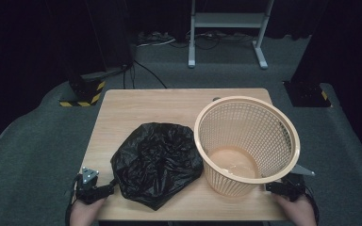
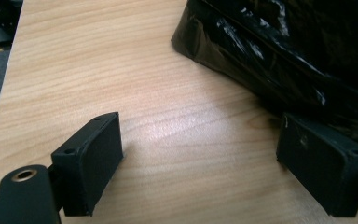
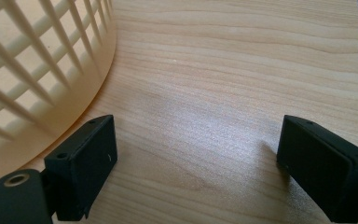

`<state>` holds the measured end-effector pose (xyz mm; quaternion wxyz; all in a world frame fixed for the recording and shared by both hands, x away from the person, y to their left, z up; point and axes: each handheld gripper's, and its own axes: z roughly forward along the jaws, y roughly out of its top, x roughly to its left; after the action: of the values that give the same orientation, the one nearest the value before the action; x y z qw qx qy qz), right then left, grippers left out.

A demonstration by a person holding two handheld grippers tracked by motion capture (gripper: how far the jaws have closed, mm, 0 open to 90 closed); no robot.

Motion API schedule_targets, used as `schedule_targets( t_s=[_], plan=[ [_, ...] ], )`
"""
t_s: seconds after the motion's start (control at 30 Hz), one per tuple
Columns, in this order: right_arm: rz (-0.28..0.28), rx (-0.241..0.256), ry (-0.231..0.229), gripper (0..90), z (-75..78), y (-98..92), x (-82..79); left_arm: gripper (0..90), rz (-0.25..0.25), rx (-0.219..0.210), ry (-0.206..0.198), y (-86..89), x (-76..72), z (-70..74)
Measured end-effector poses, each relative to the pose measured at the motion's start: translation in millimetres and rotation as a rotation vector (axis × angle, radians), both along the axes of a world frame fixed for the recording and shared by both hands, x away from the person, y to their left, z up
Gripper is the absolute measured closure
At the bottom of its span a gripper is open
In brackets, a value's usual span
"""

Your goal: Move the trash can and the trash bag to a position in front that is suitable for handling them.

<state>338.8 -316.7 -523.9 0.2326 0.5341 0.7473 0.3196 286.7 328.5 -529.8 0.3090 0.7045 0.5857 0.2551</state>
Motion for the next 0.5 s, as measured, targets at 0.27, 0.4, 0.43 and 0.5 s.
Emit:
schedule_targets(
  t_s=[0.27, 0.4, 0.43, 0.5],
  plan=[
    [-0.008, 0.001, -0.003, 11.3, -0.3, 0.8, 0.4, 13.9, -0.003, -0.007, 0.004, 0.4, -2.5, 0.0],
    [-0.004, -0.001, -0.005, 11.4, -0.2, 0.2, 0.6, 14.6, -0.001, -0.008, 0.002, 1.2, -3.0, 0.1],
    [-0.004, -0.001, -0.005, 11.4, -0.2, 0.2, 0.6, 14.7, -0.001, -0.008, 0.002, 1.2, -3.0, 0.1],
    [-0.011, 0.0, -0.006, 11.5, -0.2, 0.6, 0.7, 14.8, 0.007, -0.005, -0.001, 0.3, -3.6, 0.1]
  ],
)
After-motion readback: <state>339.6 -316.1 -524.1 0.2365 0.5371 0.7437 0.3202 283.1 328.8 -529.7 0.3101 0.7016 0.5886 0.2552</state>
